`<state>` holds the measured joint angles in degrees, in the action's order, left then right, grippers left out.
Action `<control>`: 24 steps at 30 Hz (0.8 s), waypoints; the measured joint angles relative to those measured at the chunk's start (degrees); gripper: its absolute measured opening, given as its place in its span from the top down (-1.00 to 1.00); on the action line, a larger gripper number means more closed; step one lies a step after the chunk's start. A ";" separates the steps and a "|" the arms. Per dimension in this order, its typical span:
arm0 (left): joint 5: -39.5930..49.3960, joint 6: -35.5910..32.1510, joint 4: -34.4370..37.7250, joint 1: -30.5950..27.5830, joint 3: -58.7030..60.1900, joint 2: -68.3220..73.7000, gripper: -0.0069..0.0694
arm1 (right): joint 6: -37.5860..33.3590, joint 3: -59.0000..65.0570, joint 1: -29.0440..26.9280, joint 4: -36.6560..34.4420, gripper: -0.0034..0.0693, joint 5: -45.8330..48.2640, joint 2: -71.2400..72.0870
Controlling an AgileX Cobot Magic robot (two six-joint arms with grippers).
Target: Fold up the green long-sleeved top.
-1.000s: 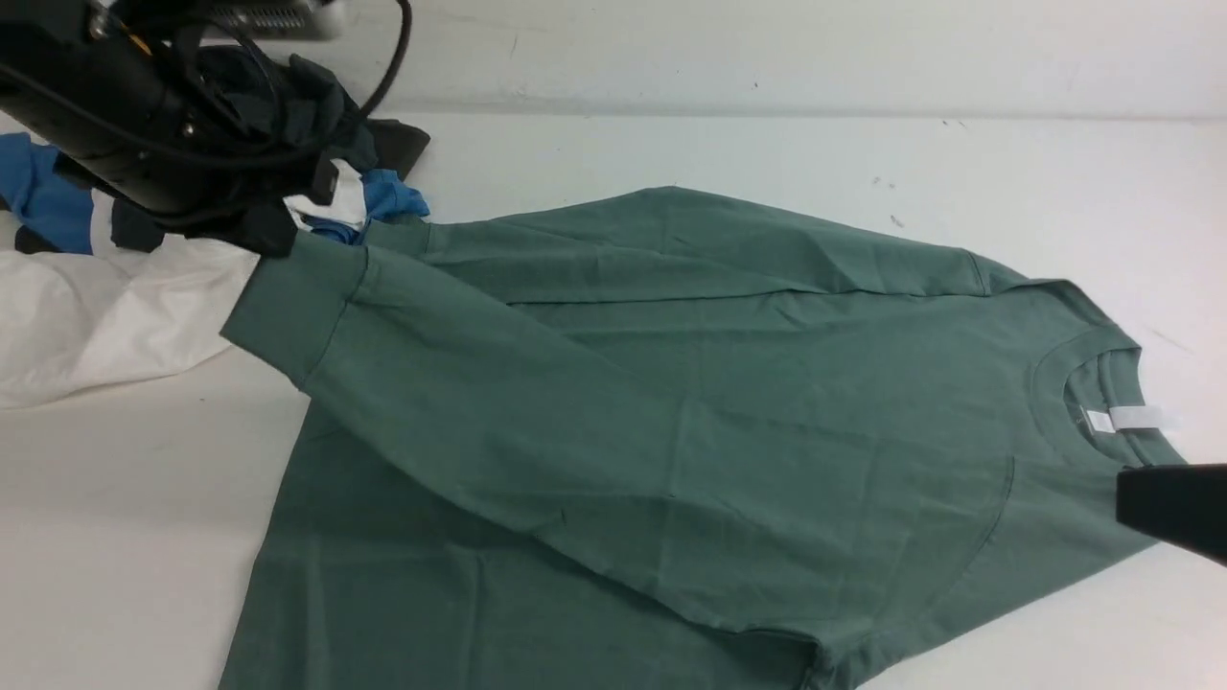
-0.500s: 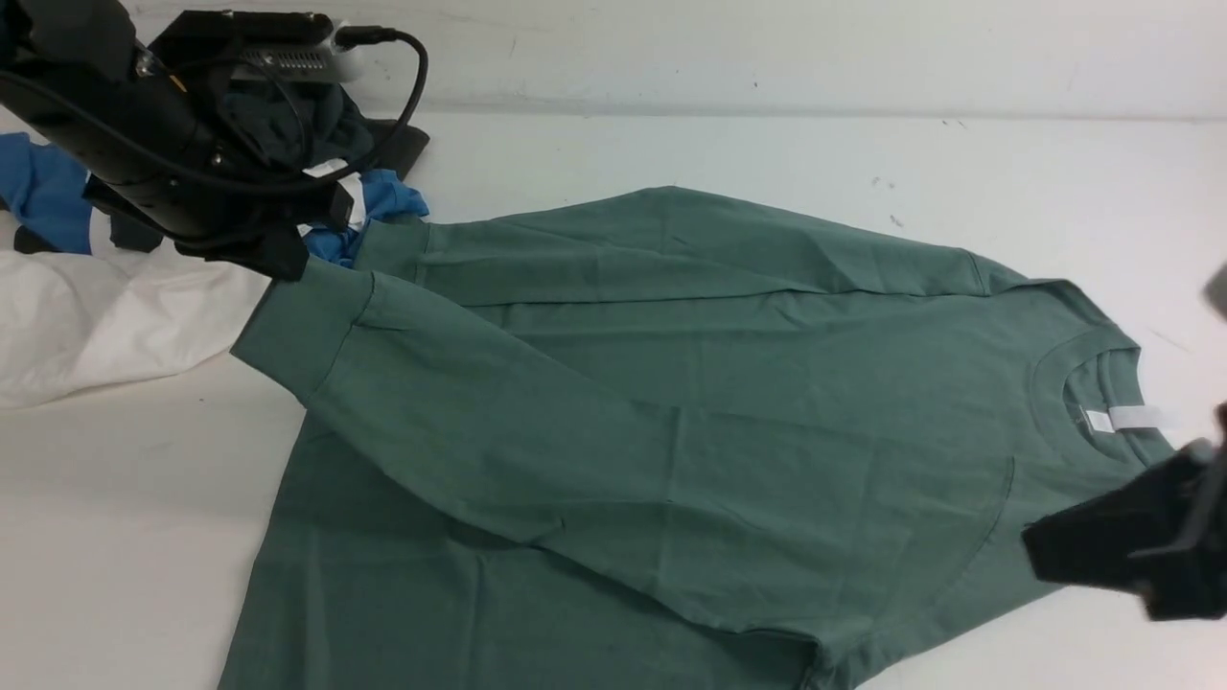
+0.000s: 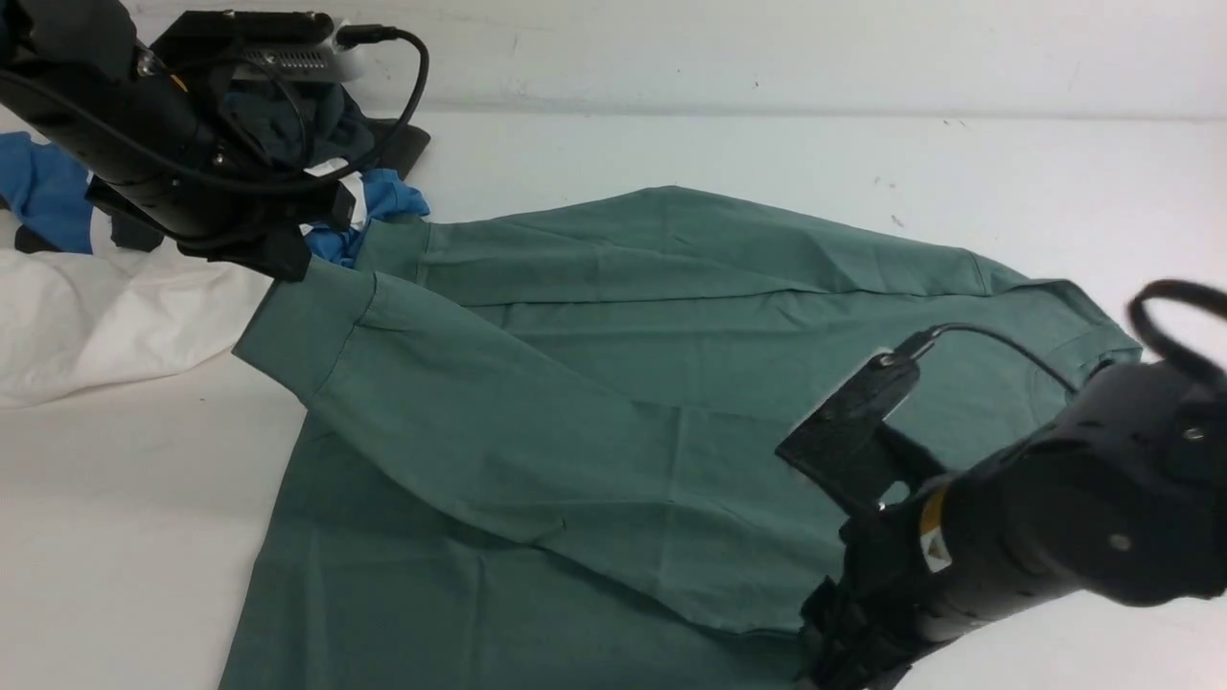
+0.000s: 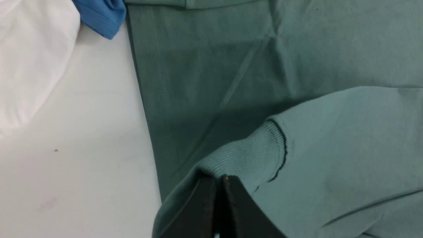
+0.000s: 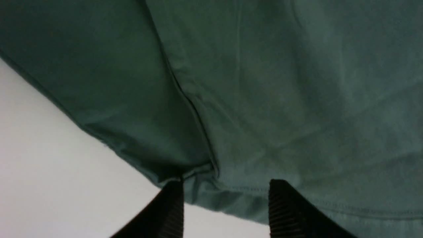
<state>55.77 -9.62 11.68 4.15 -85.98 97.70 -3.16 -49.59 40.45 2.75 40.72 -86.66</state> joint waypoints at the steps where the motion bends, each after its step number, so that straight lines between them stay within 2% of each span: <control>1: 0.00 0.00 0.00 0.00 0.00 0.00 0.83 | 0.54 -0.06 0.40 0.57 -0.23 -1.54 -1.98; 2: 0.00 0.00 0.00 0.00 0.00 0.00 0.83 | 0.99 -0.13 0.45 0.86 -0.32 -2.47 -2.97; 5: 0.00 0.00 0.00 0.00 0.00 0.00 0.83 | 1.32 -0.18 0.47 1.57 -0.39 -3.87 -4.89; 9: 0.00 0.00 0.00 0.00 0.00 0.00 0.83 | 1.31 -0.25 0.52 2.79 -0.35 -5.11 -6.74; 10: 0.00 0.00 0.00 0.00 0.00 0.00 0.83 | 1.31 -0.24 0.54 3.09 -0.22 -5.72 -7.78; 12: 0.00 0.00 0.00 0.00 0.00 0.00 0.83 | 1.31 -0.24 0.54 3.45 -0.11 -5.87 -8.35; 15: 0.23 0.00 0.00 0.00 0.00 0.00 0.83 | 2.81 -0.24 0.58 4.96 0.36 -5.82 -8.68; 16: 0.60 0.00 0.00 0.00 0.00 0.00 0.83 | 4.36 -0.24 0.58 5.65 0.63 -5.17 -8.12; 17: 1.04 0.00 0.00 0.00 0.00 0.00 0.83 | 5.90 -0.24 0.58 6.13 0.80 -3.44 -6.92; 19: 1.27 0.00 0.00 0.00 0.00 0.00 0.83 | 7.58 -0.24 0.58 6.70 0.88 -0.09 -5.15; 24: 1.21 0.00 0.07 0.00 0.00 0.00 0.83 | 9.40 -0.24 0.58 6.02 0.90 7.49 1.14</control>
<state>56.98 -9.62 11.74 4.15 -85.98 97.70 6.24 -49.83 41.04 8.76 48.21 -85.52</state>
